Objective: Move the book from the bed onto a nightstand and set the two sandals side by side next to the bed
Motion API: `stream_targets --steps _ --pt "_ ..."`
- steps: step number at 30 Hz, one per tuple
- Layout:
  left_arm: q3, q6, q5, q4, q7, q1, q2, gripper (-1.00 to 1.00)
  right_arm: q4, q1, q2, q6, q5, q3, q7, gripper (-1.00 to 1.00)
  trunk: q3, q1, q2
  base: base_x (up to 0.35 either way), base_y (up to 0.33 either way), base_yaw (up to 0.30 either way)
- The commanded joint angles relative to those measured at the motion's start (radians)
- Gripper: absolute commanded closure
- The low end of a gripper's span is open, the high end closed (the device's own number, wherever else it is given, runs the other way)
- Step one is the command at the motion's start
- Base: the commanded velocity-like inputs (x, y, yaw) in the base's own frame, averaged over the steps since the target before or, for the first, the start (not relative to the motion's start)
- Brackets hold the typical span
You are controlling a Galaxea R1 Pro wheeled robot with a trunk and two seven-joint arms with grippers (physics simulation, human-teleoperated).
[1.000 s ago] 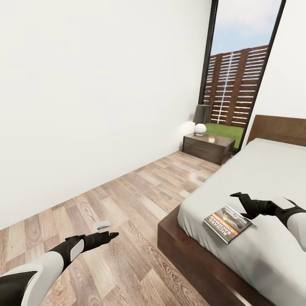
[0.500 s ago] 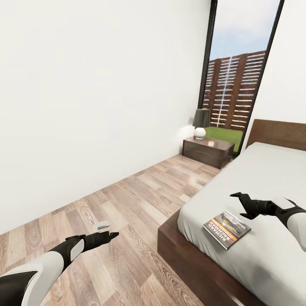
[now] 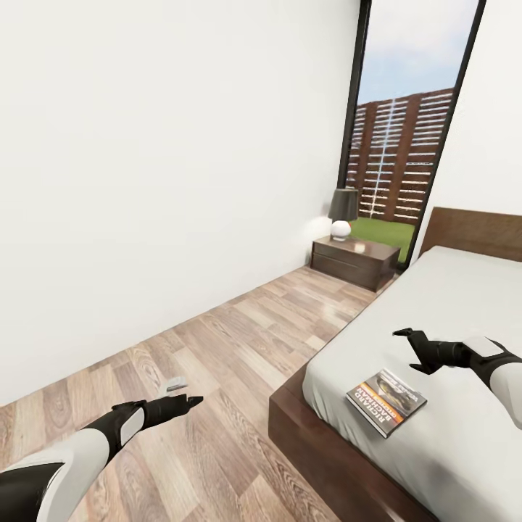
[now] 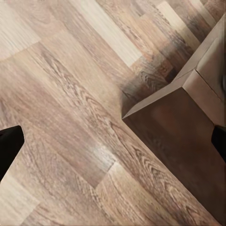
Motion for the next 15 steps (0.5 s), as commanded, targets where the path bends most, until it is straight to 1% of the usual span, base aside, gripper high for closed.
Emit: stream_targets --steps 1,9,15 --pt "0.007 0.010 0.005 -0.001 -0.003 0.000 0.000 -1.00 0.000 0.000 0.000 0.004 0.005 0.000 0.005 -1.00 0.002 -0.004 0.007 0.000 0.000 0.000" --pt "0.006 0.010 0.005 -0.001 -0.003 0.000 -0.001 -1.00 0.000 0.000 -0.001 0.006 0.004 -0.003 0.006 -1.00 0.027 -0.035 0.063 0.000 0.000 0.000" --pt "0.006 0.007 0.005 0.000 -0.003 0.000 -0.002 -1.00 0.000 0.000 -0.001 0.006 0.003 -0.005 0.021 -1.00 0.027 -0.035 0.063 0.000 0.000 0.000"
